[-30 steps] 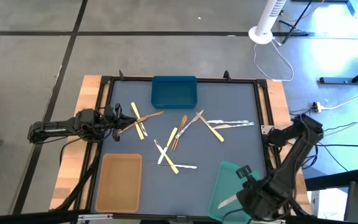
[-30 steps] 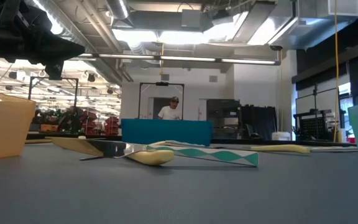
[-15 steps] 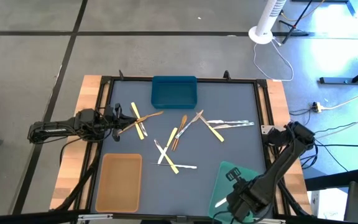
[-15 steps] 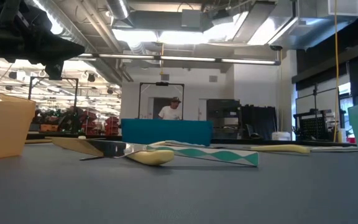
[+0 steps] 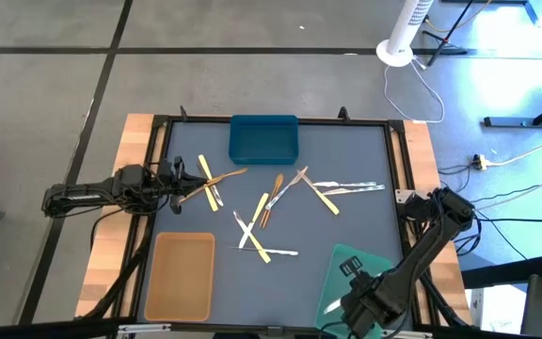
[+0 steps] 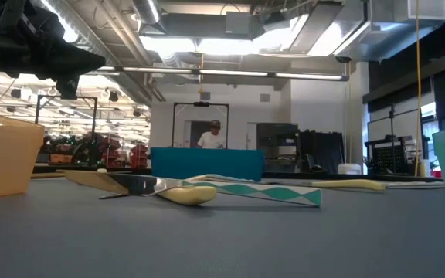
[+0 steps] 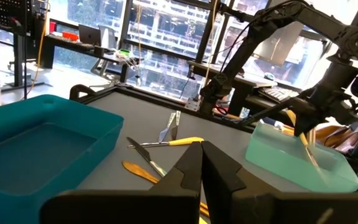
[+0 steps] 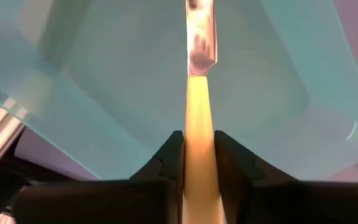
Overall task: Sort silverware by color (type)
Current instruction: Put the yellow knife into the green bin, then put the green patterned knife into the orange bin
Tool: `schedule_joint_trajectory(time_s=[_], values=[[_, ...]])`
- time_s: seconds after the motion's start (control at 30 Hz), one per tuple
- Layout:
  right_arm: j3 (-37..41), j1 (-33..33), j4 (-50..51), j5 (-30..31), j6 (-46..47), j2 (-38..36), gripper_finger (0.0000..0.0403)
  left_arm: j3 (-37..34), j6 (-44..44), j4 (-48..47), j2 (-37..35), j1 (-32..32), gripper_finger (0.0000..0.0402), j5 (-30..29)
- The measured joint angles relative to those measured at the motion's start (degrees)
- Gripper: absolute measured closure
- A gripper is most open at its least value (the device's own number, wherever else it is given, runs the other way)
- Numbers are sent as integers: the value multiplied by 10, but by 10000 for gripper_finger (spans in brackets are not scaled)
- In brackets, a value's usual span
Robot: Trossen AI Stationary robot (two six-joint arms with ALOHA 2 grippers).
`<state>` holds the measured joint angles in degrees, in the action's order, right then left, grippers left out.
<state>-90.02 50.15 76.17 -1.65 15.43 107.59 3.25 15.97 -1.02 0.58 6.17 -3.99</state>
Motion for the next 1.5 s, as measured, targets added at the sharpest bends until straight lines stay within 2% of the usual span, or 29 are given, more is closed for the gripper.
schedule_joint_trajectory(time_s=[0.27, 0.47, 0.7, 1.07, 1.5], values=[[0, 0, 8, 5, 58, 0, 259, 0, 0, 0, 0, 0, 401, 0], [0, 0, 10, 26, 58, 0, 230, 0, 0, 0, 0, 0, 401, 0], [0, 0, 21, 28, 77, 0, 224, 0, 1, 0, 0, 0, 401, 0], [0, 0, 34, 102, 124, -20, 223, 0, 1, 0, 0, 0, 401, 0], [0, -14, 54, 272, 150, -118, 223, 0, 0, 10, 0, 0, 401, 0]])
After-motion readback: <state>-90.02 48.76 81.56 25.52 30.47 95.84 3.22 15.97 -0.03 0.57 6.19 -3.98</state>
